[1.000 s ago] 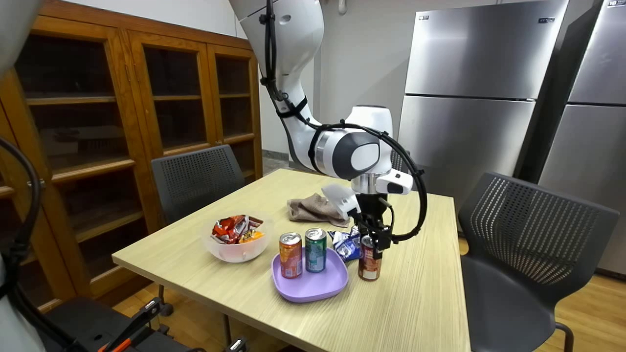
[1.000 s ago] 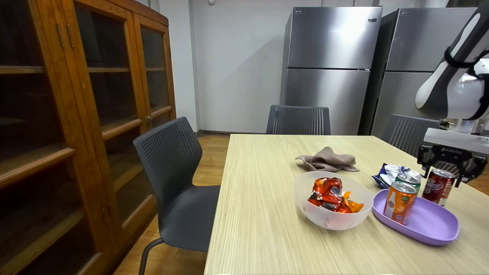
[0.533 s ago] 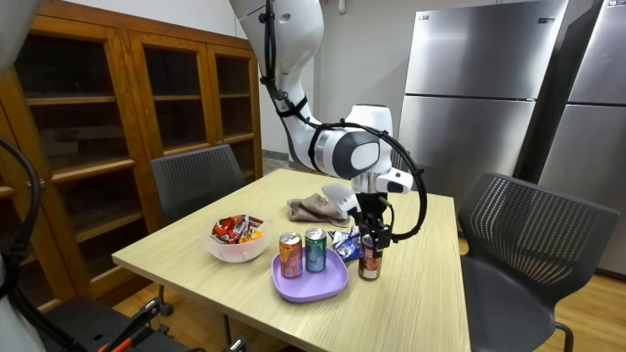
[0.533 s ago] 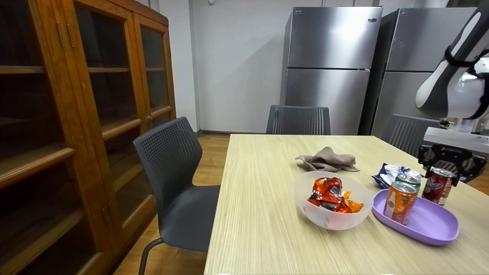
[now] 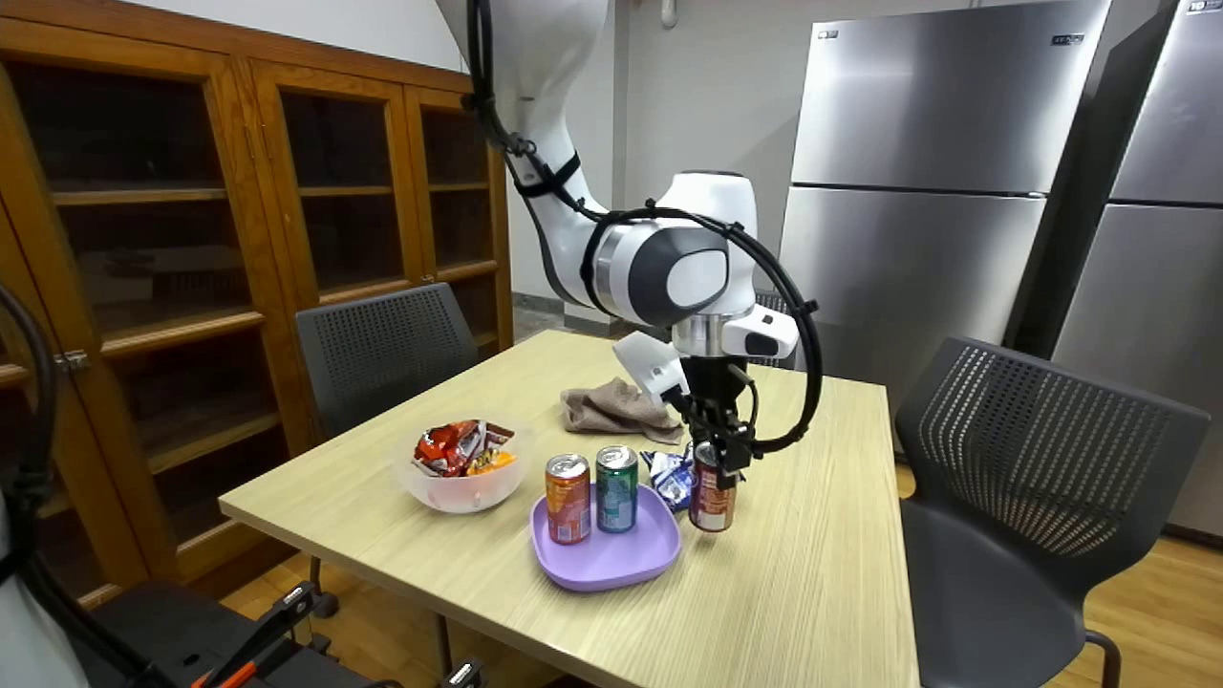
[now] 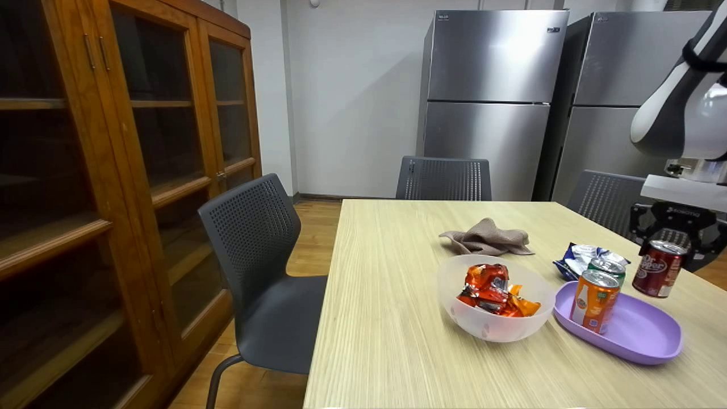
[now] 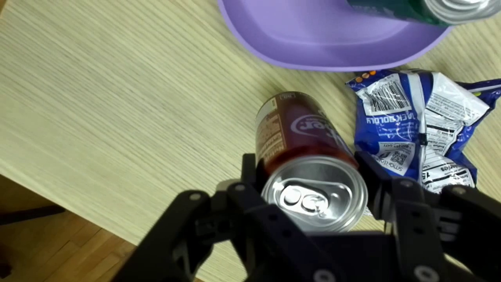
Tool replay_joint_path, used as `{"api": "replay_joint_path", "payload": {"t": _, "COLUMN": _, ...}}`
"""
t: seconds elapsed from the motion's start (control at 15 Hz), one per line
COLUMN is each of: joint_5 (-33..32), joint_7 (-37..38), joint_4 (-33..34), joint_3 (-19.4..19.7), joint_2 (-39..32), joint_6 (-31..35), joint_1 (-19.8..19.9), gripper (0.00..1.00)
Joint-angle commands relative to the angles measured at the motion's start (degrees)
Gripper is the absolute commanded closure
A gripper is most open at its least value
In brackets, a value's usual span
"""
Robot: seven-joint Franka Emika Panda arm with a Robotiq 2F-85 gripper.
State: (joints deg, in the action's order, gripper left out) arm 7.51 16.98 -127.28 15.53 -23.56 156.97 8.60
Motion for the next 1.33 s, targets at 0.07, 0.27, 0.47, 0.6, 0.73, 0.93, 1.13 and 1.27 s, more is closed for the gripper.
{"api": "replay_joint_path", "payload": {"t": 0.07, "joint_5": -2.8, "joint_7": 2.3, "joint_4": -10.2, "joint_3": 2.2, "joint_2": 9.8, "joint_6": 1.9, "joint_1": -2.3, "gripper": 0.62}}
{"api": "replay_joint_path", "payload": {"t": 0.27, "joint_5": -4.6, "joint_7": 3.2, "joint_4": -14.0, "joint_3": 2.6, "joint_2": 13.0, "joint_6": 2.0, "joint_1": -2.9, "gripper": 0.62}}
{"api": "replay_joint_path", "payload": {"t": 0.47, "joint_5": -6.3, "joint_7": 4.0, "joint_4": -16.8, "joint_3": 2.2, "joint_2": 15.5, "joint_6": 1.7, "joint_1": -3.0, "gripper": 0.62}}
{"api": "replay_joint_path", "payload": {"t": 0.6, "joint_5": -7.1, "joint_7": 4.3, "joint_4": -18.2, "joint_3": 1.7, "joint_2": 16.6, "joint_6": 1.7, "joint_1": -3.1, "gripper": 0.62}}
{"api": "replay_joint_path", "payload": {"t": 0.73, "joint_5": -7.7, "joint_7": 4.7, "joint_4": -19.0, "joint_3": 1.2, "joint_2": 17.1, "joint_6": 1.7, "joint_1": -3.2, "gripper": 0.62}}
{"api": "replay_joint_path", "payload": {"t": 0.93, "joint_5": -7.7, "joint_7": 5.0, "joint_4": -19.3, "joint_3": 0.5, "joint_2": 16.9, "joint_6": 1.9, "joint_1": -3.4, "gripper": 0.62}}
{"api": "replay_joint_path", "payload": {"t": 1.13, "joint_5": -6.9, "joint_7": 4.8, "joint_4": -18.8, "joint_3": -0.4, "joint_2": 15.7, "joint_6": 2.5, "joint_1": -3.5, "gripper": 0.62}}
{"api": "replay_joint_path", "payload": {"t": 1.27, "joint_5": -6.5, "joint_7": 4.6, "joint_4": -18.3, "joint_3": -1.0, "joint_2": 15.0, "joint_6": 2.7, "joint_1": -3.5, "gripper": 0.62}}
